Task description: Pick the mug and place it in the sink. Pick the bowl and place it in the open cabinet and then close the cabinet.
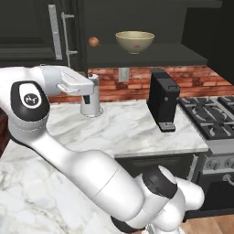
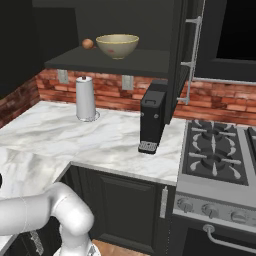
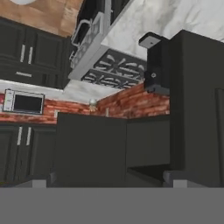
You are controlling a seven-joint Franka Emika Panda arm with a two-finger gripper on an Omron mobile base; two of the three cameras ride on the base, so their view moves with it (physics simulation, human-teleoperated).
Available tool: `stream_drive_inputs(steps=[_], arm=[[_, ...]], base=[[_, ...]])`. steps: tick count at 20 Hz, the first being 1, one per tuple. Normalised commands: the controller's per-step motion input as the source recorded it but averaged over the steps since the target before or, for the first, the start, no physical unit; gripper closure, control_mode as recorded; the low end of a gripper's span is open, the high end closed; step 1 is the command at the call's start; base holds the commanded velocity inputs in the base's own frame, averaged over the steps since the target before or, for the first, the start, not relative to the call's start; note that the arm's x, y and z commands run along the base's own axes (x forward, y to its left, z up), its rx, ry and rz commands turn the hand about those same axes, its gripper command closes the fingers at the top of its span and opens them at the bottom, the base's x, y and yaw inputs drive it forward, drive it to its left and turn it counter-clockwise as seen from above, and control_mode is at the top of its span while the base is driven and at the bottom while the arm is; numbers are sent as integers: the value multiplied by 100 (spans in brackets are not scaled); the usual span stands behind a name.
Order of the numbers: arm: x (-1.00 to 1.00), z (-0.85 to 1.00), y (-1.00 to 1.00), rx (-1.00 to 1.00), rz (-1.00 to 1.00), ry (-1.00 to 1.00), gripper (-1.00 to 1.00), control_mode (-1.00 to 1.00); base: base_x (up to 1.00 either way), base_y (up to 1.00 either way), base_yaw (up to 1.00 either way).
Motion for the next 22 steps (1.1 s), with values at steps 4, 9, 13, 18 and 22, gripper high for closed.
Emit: stream_drive_inputs(steps=[4, 9, 13, 18, 22], arm=[[3, -29, -86, 0, 27, -10, -100, -100], [23, -22, -99, 2, 44, -10, -100, -100], [56, -30, -100, 10, 43, -10, -100, -100], [51, -32, -79, 1, 31, -3, -100, -100], [83, -32, -72, 0, 10, 0, -100, -100]], base=[[0, 0, 0], [0, 0, 0], [0, 0, 0], [0, 0, 0], [0, 0, 0]])
